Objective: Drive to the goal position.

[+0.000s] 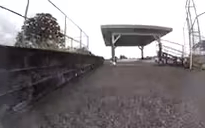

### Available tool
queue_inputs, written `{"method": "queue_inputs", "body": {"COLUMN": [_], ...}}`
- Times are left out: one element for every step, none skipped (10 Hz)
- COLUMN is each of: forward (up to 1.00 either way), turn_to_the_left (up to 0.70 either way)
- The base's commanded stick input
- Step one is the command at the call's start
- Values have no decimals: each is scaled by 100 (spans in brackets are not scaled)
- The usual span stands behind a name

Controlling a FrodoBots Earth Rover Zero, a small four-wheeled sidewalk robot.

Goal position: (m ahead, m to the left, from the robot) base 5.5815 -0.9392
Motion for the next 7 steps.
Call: {"method": "queue_inputs", "body": {"forward": [85, 85, 85, 85, 85, 85, 85], "turn_to_the_left": [0, 0, 0, 0, 0, 0, 0]}}
